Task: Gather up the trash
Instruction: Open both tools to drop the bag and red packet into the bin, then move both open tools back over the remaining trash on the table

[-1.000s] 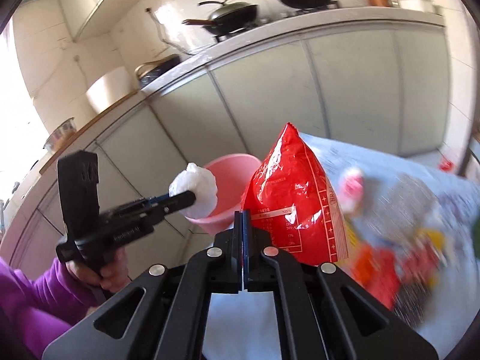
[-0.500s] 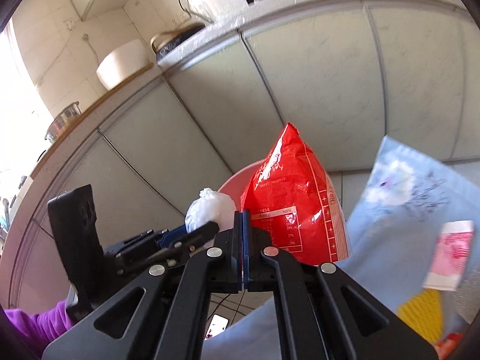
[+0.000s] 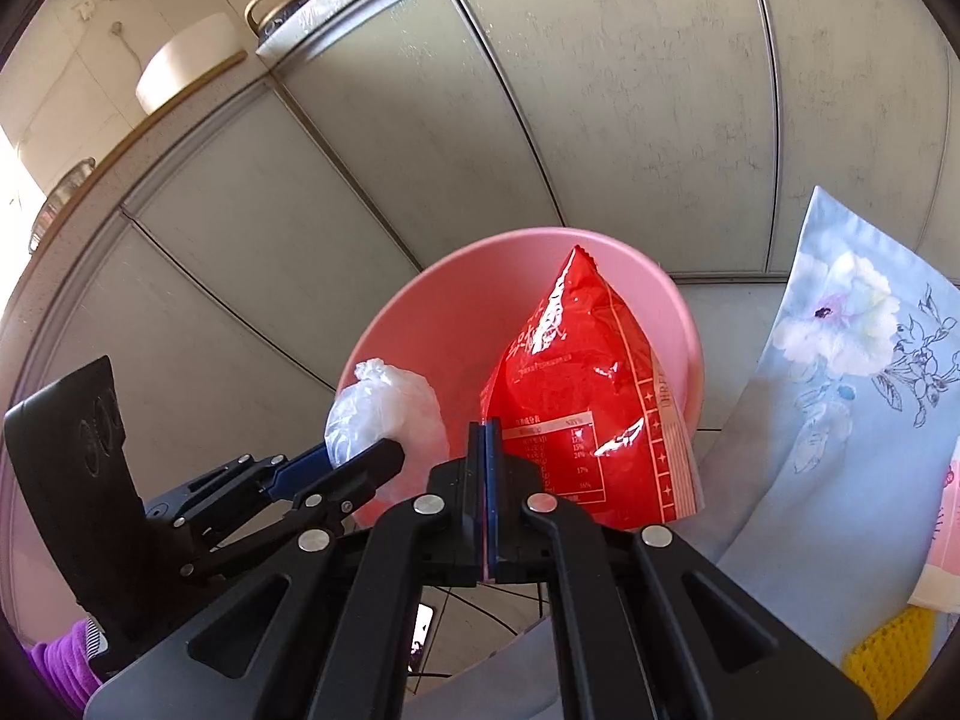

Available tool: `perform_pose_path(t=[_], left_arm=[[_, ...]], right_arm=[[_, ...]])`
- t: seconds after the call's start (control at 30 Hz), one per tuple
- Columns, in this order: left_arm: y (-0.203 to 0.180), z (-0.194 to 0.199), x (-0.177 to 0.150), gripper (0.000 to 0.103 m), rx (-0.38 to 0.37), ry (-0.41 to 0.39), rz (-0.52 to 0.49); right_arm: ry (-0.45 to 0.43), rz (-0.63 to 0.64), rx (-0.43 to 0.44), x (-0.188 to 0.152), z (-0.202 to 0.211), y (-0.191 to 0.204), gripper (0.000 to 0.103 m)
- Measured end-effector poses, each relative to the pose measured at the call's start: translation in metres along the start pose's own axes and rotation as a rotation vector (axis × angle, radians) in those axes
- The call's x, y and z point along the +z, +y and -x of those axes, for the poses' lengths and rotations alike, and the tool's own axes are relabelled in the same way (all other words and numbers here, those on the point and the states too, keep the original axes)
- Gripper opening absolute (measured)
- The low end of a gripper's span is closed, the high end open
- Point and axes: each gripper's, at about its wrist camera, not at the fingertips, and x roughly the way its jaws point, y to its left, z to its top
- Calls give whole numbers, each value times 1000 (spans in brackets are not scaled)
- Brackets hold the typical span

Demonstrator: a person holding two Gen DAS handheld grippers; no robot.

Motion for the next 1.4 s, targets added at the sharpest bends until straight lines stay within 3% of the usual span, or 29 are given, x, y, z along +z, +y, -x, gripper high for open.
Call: perform_pose_path(t=[0.17, 0.3, 0.43, 0.8, 1.1, 1.4], left_arm=[[-4, -5, -2, 27, 22, 6, -23], [-5, -3, -2, 40, 9, 9, -11], [-3, 1, -4, 44, 3, 0, 4], [-10, 38, -8, 44, -52, -54, 6], [-42, 72, -17, 45, -154, -47, -2], [-107, 85, -38, 45, -245, -33, -145]], right_arm=[[23, -2, -8, -2, -7, -4, 1], [50, -10, -12, 1, -14, -3, 3], [46, -3, -13, -1, -9, -4, 18], [-96, 107, -212, -26, 51, 21, 22], [-181, 57, -307, -90, 128, 11, 22], [-284, -164, -479, -181, 217, -59, 22]])
